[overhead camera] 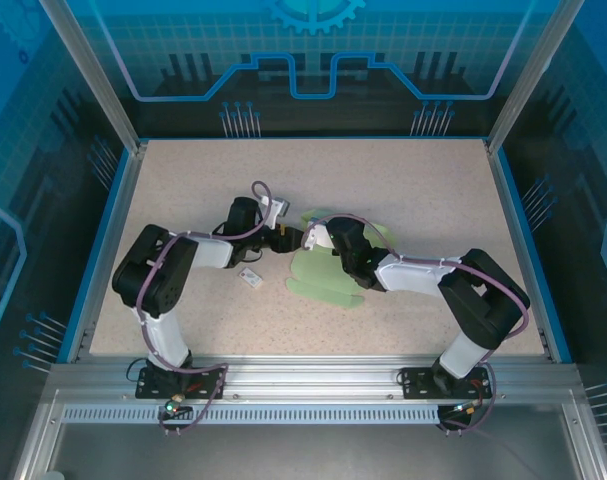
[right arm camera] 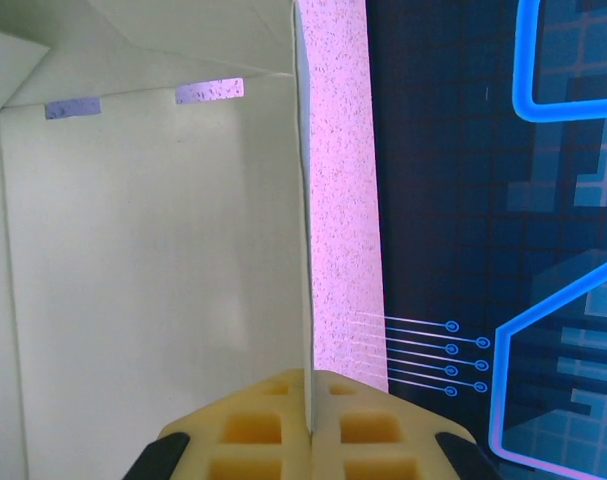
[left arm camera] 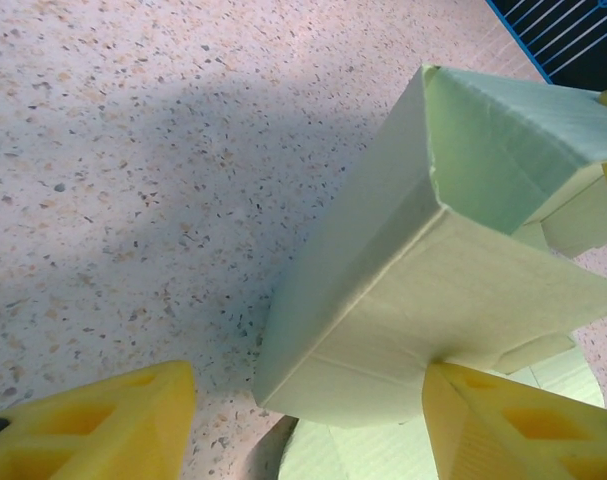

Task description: Fold the paper box

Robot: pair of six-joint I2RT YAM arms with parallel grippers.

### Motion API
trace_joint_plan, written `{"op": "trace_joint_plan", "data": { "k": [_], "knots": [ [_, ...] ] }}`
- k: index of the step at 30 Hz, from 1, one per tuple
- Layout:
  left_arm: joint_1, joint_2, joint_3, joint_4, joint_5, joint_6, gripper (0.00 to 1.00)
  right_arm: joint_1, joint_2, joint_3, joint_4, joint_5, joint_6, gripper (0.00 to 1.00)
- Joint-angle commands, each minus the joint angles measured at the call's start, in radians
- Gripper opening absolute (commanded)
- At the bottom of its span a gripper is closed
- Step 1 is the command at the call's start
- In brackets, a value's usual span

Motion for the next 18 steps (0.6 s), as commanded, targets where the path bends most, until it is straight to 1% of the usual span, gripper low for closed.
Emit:
{"op": "trace_joint_plan", "data": {
  "k": [1,6,10,14,18],
  "knots": [
    [-0.005,0.034,0.033,0.058,0.063,0.005,0.62,0.007,-0.008,0.004,-0.014,-0.028,0.018,0.03],
    [-0.015,0.056,0.043,0.088,0.080,0.011,0.62,0.000,-0.018,0.013,-0.051,-0.052,0.043,0.03],
    [-0.027,0.075,0.063,0.089,0.077,0.016,0.60,-0.005,-0.024,0.017,-0.073,-0.076,0.063,0.03],
    [-0.036,0.091,0.079,0.091,0.063,0.014,0.57,-0.008,-0.026,0.021,-0.088,-0.089,0.076,0.03],
    [-0.054,0.102,0.087,0.094,0.023,0.019,0.56,-0.011,-0.031,0.024,-0.105,-0.110,0.096,0.03]
  ]
}}
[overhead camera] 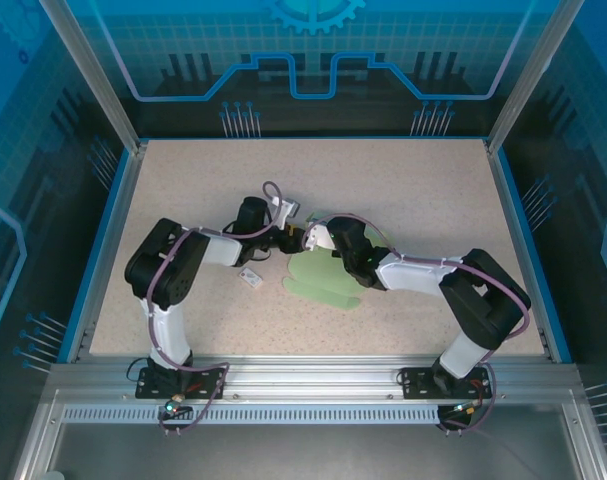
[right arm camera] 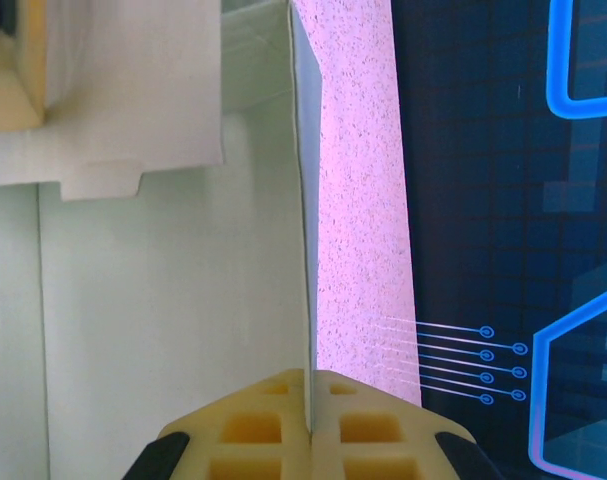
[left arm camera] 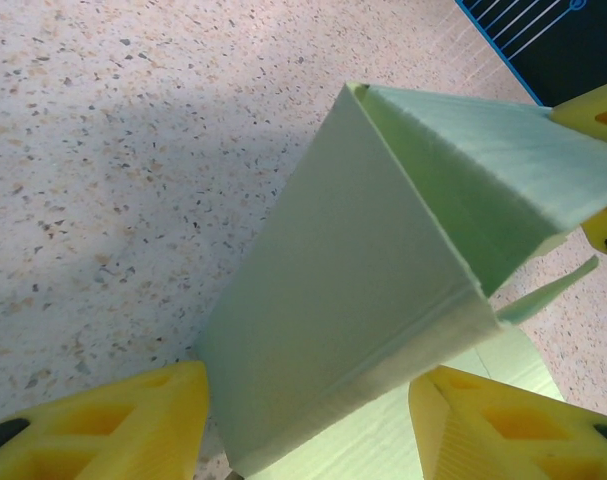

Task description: Fold the paper box

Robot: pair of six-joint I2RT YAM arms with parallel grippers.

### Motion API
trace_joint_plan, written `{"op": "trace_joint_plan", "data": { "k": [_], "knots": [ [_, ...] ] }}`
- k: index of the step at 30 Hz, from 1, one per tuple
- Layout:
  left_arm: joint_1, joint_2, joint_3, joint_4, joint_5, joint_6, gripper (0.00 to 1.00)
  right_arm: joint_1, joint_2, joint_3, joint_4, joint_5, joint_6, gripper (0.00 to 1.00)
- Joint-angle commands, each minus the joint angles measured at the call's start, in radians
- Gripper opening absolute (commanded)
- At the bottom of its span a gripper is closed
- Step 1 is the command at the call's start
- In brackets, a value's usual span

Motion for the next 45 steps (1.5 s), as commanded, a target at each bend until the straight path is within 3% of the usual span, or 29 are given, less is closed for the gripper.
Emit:
{"op": "trace_joint_plan", "data": {
  "k": [1,10,20,25,34,45],
  "knots": [
    [-0.017,0.022,0.031,0.043,-0.044,0.016,0.56,-0.002,-0.027,0.019,-0.065,-0.059,0.033,0.02],
    [-0.034,0.012,-0.003,0.127,-0.177,-0.010,0.62,-0.020,-0.051,0.029,-0.120,-0.111,0.078,0.02],
    [-0.037,-0.023,-0.037,0.167,-0.217,0.002,0.58,-0.044,-0.085,0.035,-0.178,-0.176,0.129,0.02],
    [-0.036,-0.036,-0.047,0.186,-0.202,-0.003,0.52,-0.048,-0.076,0.049,-0.208,-0.193,0.137,0.02],
    [-0.037,-0.042,-0.027,0.175,-0.097,0.005,0.59,-0.053,-0.069,0.081,-0.245,-0.226,0.152,0.02],
    [-0.042,-0.026,-0.024,0.155,-0.101,0.015,0.57,-0.043,-0.038,0.079,-0.238,-0.171,0.116,0.03]
  ]
}}
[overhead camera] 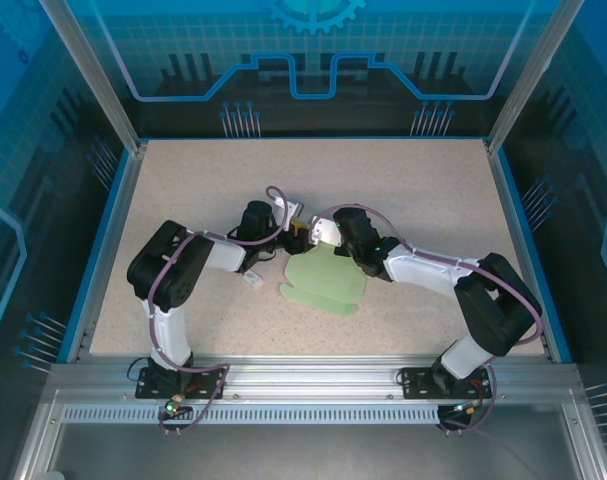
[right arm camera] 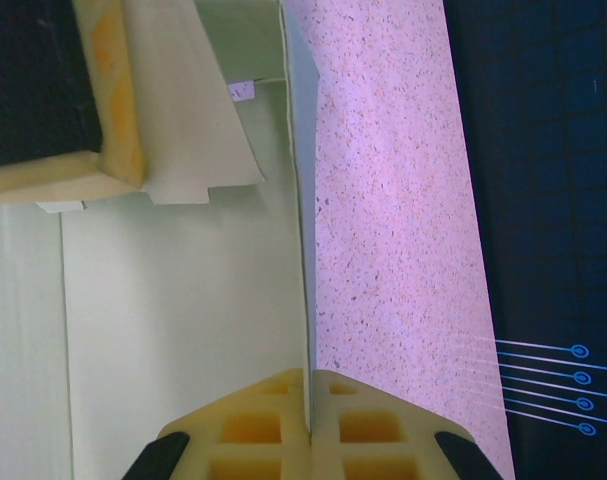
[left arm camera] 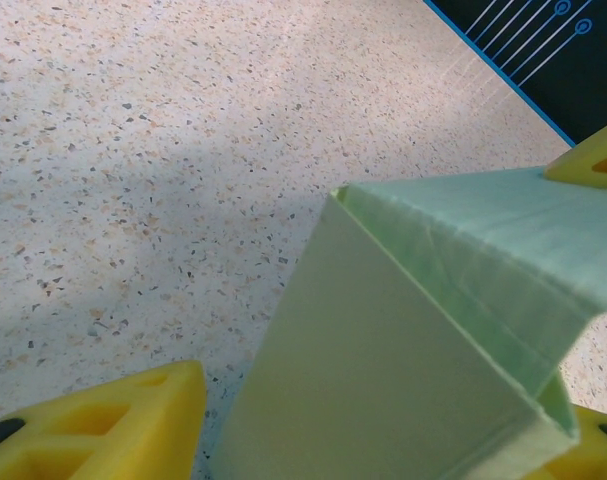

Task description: Fold the paper box

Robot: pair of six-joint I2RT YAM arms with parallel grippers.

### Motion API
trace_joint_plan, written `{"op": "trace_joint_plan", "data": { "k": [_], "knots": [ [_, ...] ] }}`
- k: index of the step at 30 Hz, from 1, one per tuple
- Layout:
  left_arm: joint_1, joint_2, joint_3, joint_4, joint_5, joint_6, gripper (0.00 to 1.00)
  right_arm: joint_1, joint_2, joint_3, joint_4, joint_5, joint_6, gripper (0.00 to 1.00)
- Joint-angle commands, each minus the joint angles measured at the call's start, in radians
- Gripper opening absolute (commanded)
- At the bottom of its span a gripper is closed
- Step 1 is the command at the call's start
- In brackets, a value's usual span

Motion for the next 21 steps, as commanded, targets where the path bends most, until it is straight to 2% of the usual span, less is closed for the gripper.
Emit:
{"op": "trace_joint_plan", "data": {
  "k": [1,8,12,21],
  "knots": [
    [0.000,-0.017,0.011,0.025,0.002,0.019,0.55,0.011,0.019,0.012,-0.019,0.011,-0.010,0.03],
    [-0.002,-0.020,-0.027,0.014,-0.095,0.037,0.46,0.024,0.029,0.005,-0.004,0.053,-0.010,0.03],
    [-0.011,-0.012,-0.047,0.012,-0.146,0.063,0.46,0.042,0.025,-0.004,0.044,0.090,-0.025,0.03],
    [-0.017,0.026,-0.080,0.126,-0.168,0.060,0.45,0.072,0.057,-0.066,0.140,0.170,-0.096,0.04]
  ]
}}
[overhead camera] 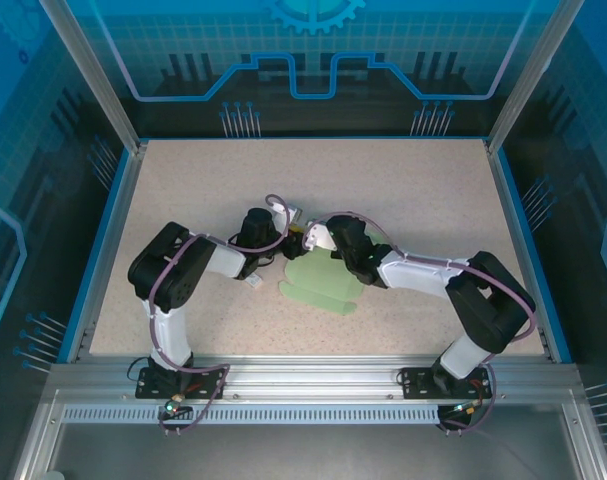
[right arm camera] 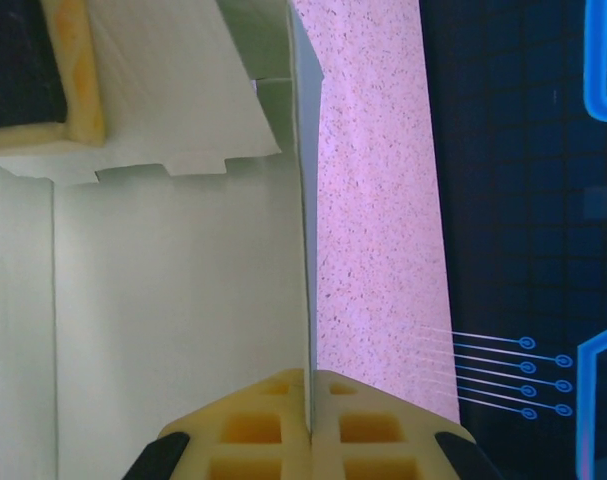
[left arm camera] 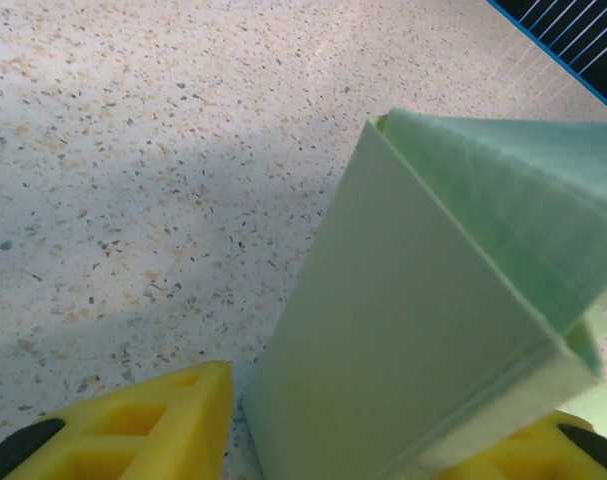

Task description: Fold the paper box

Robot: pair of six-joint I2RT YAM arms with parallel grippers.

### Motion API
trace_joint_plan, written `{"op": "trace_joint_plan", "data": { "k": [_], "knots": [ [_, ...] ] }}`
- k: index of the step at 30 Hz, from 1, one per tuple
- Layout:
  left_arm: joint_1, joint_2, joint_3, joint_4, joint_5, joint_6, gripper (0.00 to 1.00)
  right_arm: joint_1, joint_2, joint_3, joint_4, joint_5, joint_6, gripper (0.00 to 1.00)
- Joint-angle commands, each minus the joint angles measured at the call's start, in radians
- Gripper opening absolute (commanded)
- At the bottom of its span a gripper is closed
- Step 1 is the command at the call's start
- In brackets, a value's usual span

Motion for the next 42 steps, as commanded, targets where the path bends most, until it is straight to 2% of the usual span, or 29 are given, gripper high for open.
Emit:
{"op": "trace_joint_plan", "data": {
  "k": [1,7,13,19,27,34,42],
  "knots": [
    [-0.003,0.026,-0.019,0.076,-0.056,0.024,0.45,0.018,0.028,-0.030,0.025,0.039,-0.034,0.04],
    [-0.011,0.047,-0.007,0.099,-0.081,0.012,0.46,0.029,0.037,-0.034,0.012,0.034,-0.022,0.04],
    [-0.020,0.051,-0.009,0.129,-0.093,-0.009,0.53,0.030,0.036,-0.029,-0.011,0.006,-0.007,0.04],
    [-0.022,0.058,-0.004,0.159,-0.081,-0.041,0.42,0.031,0.004,-0.041,-0.049,-0.047,0.012,0.03],
    [-0.025,0.023,-0.053,0.185,-0.108,-0.037,0.33,0.038,-0.039,-0.034,-0.109,-0.097,0.047,0.03],
    [-0.027,-0.026,-0.140,0.228,-0.106,-0.040,0.32,0.065,-0.058,-0.031,-0.156,-0.101,0.070,0.03],
    [-0.028,-0.050,-0.157,0.238,-0.093,-0.015,0.35,0.075,-0.087,-0.029,-0.185,-0.112,0.082,0.03]
  ]
}}
